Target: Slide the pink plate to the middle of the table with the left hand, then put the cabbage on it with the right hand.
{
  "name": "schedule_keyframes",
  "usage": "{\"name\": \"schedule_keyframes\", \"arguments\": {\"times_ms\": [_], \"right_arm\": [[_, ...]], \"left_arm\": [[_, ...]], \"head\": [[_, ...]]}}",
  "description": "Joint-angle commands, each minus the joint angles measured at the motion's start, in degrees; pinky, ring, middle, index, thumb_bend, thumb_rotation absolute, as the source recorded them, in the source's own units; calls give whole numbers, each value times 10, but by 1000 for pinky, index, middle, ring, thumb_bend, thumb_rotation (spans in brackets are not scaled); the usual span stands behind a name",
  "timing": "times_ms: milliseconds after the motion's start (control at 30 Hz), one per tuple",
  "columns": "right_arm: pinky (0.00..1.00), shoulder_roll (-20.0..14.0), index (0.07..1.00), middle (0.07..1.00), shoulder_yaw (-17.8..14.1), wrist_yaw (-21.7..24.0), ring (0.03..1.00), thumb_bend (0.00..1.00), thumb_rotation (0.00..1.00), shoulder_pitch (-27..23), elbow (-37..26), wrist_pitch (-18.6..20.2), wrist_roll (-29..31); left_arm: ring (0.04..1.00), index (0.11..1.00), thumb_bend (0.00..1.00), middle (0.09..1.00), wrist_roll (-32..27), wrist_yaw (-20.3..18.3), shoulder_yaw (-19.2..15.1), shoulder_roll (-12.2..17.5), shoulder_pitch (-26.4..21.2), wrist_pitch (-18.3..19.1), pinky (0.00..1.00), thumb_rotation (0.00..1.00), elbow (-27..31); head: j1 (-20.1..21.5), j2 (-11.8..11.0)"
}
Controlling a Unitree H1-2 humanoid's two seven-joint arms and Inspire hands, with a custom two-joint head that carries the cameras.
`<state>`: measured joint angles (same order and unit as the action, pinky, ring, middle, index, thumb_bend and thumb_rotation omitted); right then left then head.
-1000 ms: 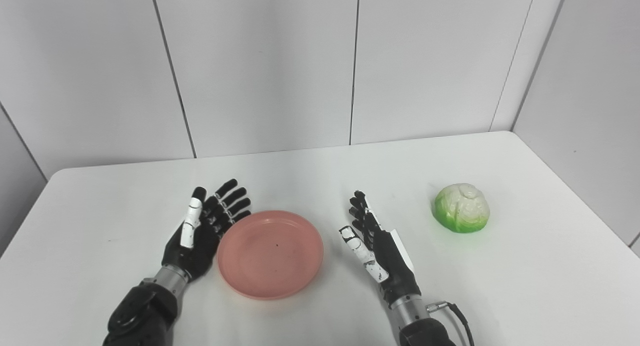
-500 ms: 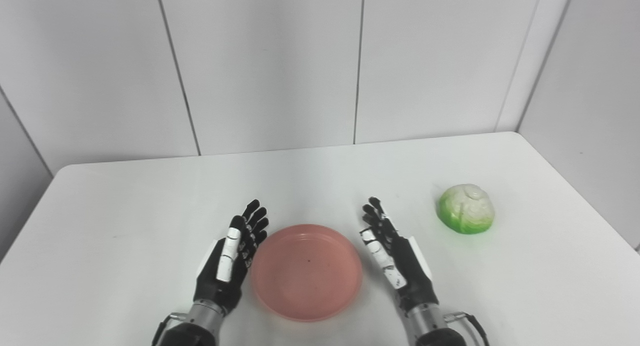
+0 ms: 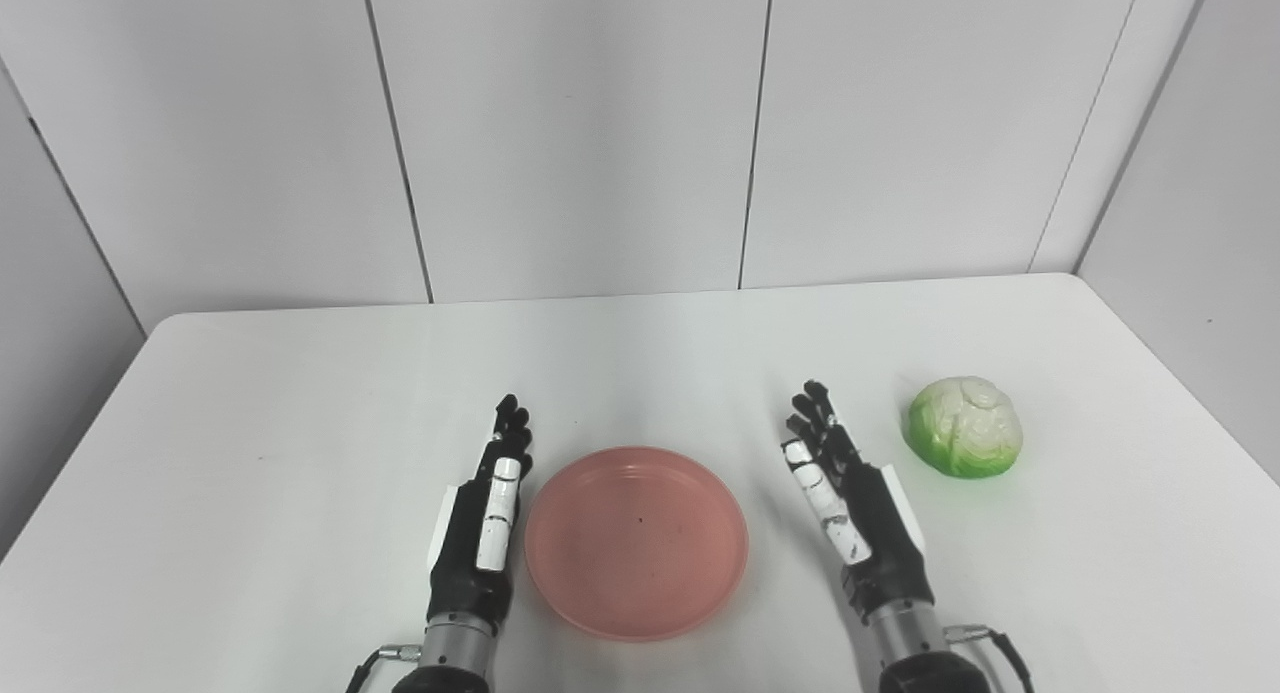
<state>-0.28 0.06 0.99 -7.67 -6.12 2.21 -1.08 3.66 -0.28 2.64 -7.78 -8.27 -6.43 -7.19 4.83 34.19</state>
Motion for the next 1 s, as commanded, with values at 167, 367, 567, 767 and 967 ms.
{"name": "schedule_keyframes", "arguments": {"times_ms": [167, 367, 567, 767, 967], "right_arm": [[977, -68, 988, 965, 1, 6, 967, 634, 954, -74, -50, 40, -70], [944, -123, 966, 951, 0, 10, 950, 613, 923, -100, -64, 62, -117], [876, -175, 950, 930, -5, 29, 930, 698, 714, -117, -78, 82, -150], [671, -231, 949, 942, 21, 74, 878, 825, 509, -153, -86, 153, -232], [703, -259, 924, 912, 43, 94, 859, 907, 473, -186, -51, 179, -292]], "left_arm": [[1000, 1000, 521, 1000, 18, 24, 16, -9, 22, -17, 1000, 1000, 5], [1000, 1000, 500, 1000, -1, 15, 14, -8, 24, -3, 1000, 1000, 6], [1000, 1000, 503, 1000, -27, 1, 14, -1, 28, 15, 1000, 1000, 13], [1000, 1000, 509, 1000, -67, -28, 5, 25, 29, 22, 1000, 1000, 13], [1000, 1000, 541, 1000, -75, -33, -3, 44, 32, 18, 1000, 1000, 8]], "head": [[19, 2], [32, 2], [55, 1], [123, -5], [164, -7]]}}
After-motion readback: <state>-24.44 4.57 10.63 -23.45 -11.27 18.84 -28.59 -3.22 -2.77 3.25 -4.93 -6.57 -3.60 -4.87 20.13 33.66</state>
